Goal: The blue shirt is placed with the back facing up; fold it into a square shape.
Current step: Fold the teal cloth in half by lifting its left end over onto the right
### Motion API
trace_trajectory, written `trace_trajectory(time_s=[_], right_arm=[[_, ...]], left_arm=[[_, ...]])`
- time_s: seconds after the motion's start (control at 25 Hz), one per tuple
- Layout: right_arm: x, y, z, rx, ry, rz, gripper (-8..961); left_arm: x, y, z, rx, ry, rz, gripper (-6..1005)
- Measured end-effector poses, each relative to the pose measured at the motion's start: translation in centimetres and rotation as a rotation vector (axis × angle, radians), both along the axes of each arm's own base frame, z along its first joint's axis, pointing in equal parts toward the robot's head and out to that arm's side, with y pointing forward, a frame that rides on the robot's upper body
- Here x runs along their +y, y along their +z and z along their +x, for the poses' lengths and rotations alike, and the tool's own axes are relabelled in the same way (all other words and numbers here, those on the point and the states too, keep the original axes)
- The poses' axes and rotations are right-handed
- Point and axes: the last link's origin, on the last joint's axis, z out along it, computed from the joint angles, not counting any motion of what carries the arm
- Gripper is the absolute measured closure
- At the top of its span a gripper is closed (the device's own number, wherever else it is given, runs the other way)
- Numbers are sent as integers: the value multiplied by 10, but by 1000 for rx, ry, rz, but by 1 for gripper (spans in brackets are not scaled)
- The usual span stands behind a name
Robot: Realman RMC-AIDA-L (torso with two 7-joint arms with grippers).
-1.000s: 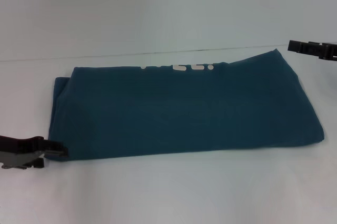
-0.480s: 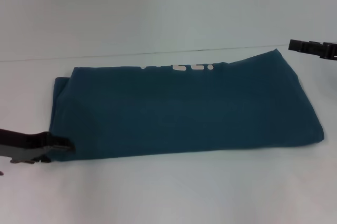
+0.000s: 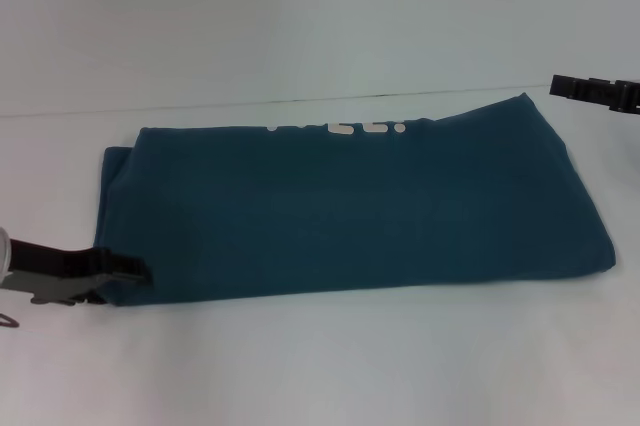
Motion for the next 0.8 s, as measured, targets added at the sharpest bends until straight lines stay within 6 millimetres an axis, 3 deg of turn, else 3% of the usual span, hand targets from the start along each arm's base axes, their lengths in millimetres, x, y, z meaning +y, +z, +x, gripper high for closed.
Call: trace_trajectory(time_s=[0.8], right_arm=[[0,0,0,-4,-1,3,140]], left_arm=[[4,3,0,24,-7,18,251]])
